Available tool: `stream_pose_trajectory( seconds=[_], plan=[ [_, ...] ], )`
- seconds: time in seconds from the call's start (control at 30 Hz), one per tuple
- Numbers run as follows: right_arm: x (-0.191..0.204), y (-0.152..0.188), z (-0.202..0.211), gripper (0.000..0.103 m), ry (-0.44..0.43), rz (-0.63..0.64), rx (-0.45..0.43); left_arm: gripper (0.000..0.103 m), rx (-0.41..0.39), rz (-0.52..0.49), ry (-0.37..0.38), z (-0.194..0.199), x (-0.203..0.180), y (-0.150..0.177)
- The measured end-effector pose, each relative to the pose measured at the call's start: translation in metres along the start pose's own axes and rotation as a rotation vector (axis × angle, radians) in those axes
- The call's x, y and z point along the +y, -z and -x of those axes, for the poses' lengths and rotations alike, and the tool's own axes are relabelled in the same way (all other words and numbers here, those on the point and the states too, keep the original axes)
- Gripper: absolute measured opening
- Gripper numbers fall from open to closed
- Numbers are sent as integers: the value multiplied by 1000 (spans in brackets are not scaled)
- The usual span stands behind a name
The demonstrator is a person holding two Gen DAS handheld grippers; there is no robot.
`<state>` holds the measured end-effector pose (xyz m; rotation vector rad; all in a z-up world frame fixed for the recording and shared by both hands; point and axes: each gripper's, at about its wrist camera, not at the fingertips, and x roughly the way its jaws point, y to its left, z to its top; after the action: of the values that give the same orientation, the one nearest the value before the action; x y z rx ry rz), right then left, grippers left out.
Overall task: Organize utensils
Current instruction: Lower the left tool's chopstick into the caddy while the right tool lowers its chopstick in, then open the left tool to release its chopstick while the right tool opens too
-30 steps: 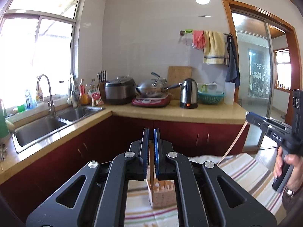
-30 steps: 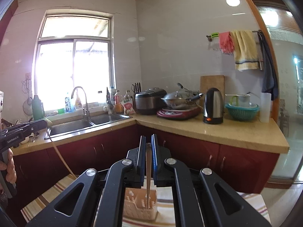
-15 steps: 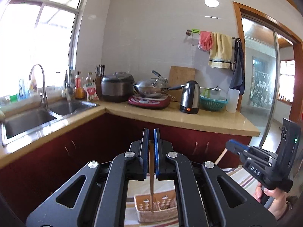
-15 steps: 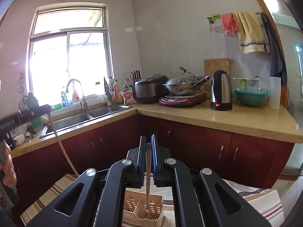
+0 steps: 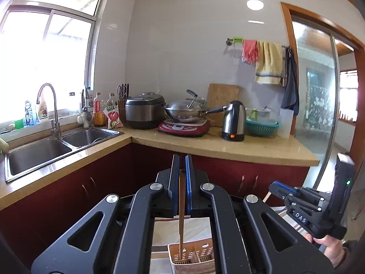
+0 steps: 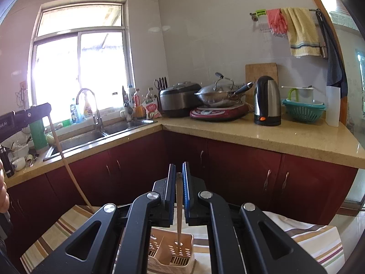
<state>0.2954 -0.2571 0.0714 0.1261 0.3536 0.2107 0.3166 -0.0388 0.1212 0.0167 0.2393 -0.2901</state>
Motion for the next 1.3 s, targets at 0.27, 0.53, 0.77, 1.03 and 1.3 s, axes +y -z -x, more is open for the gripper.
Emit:
stream_pose_trajectory(
  seconds=[0.27,0.53,0.77,1.03,1.3],
  plan=[
    [-6,21,-33,7,1,-13,98,6,126,52,-1,-49,11,47],
    [-11,23,-47,7,10,-16,103,6,224,112,4,-82,28,85],
    [-15,28,-55,33,22,-35,112,57,206,121,-38,-83,34,89],
    [-19,27,-43,59,51,-46,74,78,209,139,-48,-76,40,88],
    [-20,32,-1,62,92,-30,44,91,154,82,-121,-34,33,86]
  ],
)
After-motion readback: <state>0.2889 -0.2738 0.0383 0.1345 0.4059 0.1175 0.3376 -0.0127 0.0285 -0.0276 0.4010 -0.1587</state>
